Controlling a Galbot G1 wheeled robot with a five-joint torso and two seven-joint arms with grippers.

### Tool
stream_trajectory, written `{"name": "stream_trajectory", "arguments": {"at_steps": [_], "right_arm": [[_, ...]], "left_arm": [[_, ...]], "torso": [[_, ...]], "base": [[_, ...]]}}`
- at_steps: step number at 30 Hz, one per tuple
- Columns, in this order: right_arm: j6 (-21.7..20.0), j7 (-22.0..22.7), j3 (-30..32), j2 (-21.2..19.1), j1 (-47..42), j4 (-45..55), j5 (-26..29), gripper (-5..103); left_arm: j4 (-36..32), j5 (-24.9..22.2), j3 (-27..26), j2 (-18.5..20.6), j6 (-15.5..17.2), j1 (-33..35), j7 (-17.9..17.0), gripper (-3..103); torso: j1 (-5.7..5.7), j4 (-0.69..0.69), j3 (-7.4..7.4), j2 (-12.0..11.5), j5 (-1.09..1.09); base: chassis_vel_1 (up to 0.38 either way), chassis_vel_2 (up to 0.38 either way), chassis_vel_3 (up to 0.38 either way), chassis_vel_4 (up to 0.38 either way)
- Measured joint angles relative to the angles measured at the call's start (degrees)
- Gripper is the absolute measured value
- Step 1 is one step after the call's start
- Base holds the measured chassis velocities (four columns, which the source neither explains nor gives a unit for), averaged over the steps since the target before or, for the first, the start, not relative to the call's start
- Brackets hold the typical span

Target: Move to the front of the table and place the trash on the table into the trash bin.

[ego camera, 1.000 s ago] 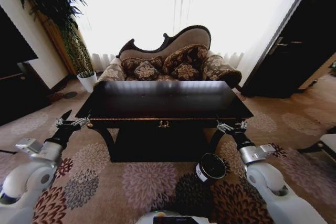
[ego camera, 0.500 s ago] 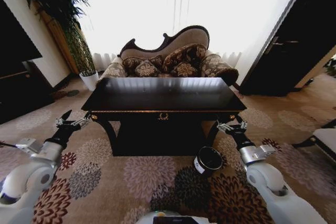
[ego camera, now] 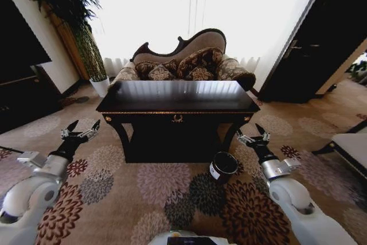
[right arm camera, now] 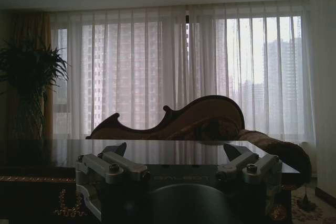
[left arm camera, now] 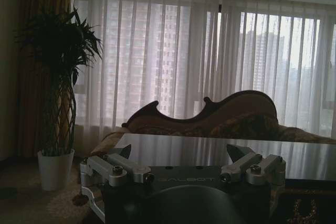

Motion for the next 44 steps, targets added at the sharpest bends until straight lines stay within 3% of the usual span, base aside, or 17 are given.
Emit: {"name": "stream_trajectory", "arguments": {"at_steps": [44], "right_arm": [[0.0, 0.0, 0.0, 0.0, 0.0, 0.0, 0.0, 100]], "left_arm": [[0.0, 0.0, 0.0, 0.0, 0.0, 0.0, 0.0, 100]], "torso": [[0.06, 0.0, 0.03, 0.0, -0.01]], "base": [[0.166, -0.167, -0.161, 0.163]]}}
